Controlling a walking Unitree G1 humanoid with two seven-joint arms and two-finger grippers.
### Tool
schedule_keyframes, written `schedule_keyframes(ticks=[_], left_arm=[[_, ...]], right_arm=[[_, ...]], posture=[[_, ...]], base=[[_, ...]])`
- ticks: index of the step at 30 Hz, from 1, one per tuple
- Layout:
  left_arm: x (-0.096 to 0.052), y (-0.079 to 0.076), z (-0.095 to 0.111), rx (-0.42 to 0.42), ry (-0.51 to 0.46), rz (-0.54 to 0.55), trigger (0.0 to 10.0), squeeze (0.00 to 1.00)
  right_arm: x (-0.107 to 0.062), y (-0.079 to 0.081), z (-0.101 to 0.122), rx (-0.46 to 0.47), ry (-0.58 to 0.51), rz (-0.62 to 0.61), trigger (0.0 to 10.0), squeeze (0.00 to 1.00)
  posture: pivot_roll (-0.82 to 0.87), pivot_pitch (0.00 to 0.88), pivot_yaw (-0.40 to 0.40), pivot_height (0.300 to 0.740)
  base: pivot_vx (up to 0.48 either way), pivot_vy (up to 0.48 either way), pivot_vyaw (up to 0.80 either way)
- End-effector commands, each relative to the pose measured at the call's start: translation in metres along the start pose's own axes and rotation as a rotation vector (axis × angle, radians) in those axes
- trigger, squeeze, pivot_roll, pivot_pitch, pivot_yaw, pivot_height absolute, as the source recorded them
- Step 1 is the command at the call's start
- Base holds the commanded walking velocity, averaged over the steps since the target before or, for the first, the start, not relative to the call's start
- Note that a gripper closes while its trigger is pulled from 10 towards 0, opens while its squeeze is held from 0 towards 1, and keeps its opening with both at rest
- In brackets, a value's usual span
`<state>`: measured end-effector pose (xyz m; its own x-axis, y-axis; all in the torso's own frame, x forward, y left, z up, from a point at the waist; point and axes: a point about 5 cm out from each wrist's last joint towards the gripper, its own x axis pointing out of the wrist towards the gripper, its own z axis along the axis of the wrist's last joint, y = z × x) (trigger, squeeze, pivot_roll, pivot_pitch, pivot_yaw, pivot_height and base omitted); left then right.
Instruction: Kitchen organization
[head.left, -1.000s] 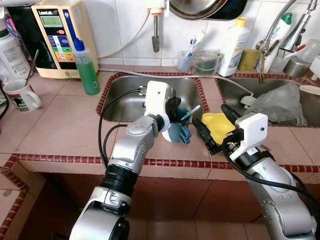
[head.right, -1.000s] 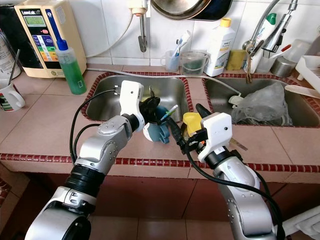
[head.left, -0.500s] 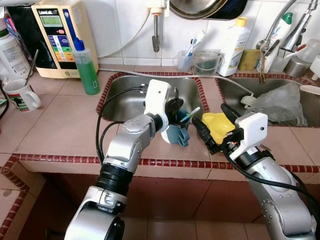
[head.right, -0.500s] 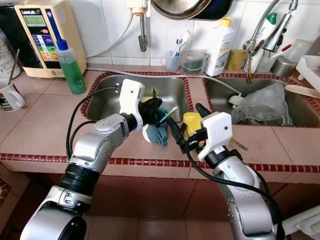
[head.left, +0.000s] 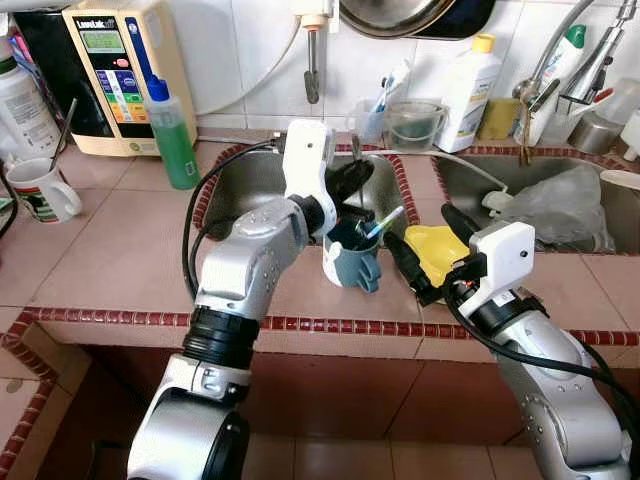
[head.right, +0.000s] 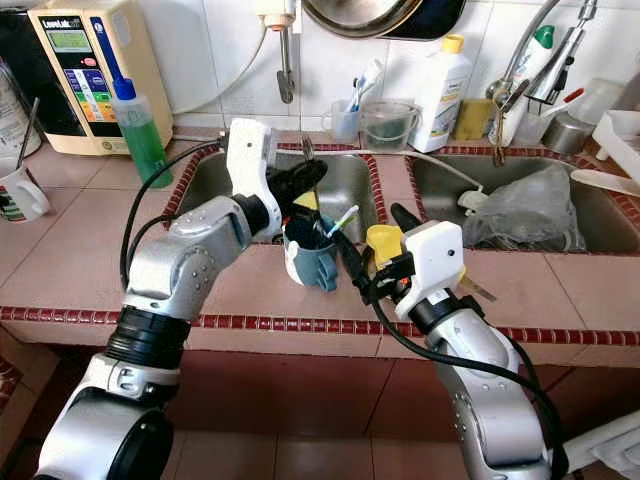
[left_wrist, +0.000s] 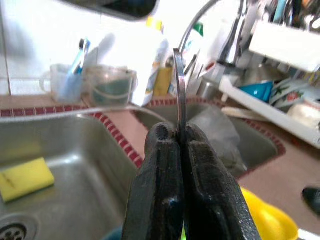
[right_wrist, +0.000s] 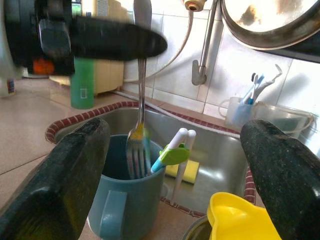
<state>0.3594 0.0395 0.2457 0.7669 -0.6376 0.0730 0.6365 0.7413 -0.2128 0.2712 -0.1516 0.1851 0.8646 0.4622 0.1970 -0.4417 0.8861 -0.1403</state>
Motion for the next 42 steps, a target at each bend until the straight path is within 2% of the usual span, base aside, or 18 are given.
schedule_keyframes(ticks=[1,15,19,28,36,40,42], left_arm=[[0.0,-0.004,0.018,0.023,-0.044,-0.02,10.0,0.0],[0.001,0.0,0.046,0.076,-0.104,-0.019,10.0,0.0],[0.001,0.001,0.048,0.078,-0.107,-0.016,10.0,0.0],[0.002,0.018,0.061,0.107,-0.141,0.049,10.0,0.0],[0.001,0.03,0.057,0.134,-0.128,0.099,10.0,0.0],[0.001,0.047,0.05,0.175,-0.1,0.174,10.0,0.0],[0.001,0.05,0.049,0.186,-0.095,0.188,10.0,0.0]], right_arm=[[0.001,-0.002,0.001,-0.01,-0.006,-0.001,10.0,0.0],[0.003,-0.003,0.002,-0.01,-0.012,0.001,10.0,0.0],[0.004,-0.003,0.002,-0.011,-0.013,0.002,10.0,0.0],[0.006,-0.003,0.004,-0.012,-0.023,0.006,10.0,0.0],[0.006,-0.002,0.005,-0.001,-0.027,0.024,10.0,0.0],[0.005,0.004,0.011,0.059,-0.053,0.066,10.0,0.0],[0.004,0.004,0.013,0.068,-0.058,0.066,10.0,0.0]], posture=[[-0.09,0.0,0.032,0.74],[-0.08,0.0,0.028,0.74],[-0.08,0.0,0.026,0.74],[-0.09,0.0,0.022,0.74],[-0.09,0.0,0.017,0.74],[-0.09,0.0,0.018,0.74],[-0.09,0.0,0.018,0.74]], base=[[0.0,0.0,0.0],[0.0,0.0,0.0],[0.0,0.0,0.0],[0.0,0.0,0.0],[0.0,0.0,0.0],[0.0,0.0,0.0],[0.0,0.0,0.0]])
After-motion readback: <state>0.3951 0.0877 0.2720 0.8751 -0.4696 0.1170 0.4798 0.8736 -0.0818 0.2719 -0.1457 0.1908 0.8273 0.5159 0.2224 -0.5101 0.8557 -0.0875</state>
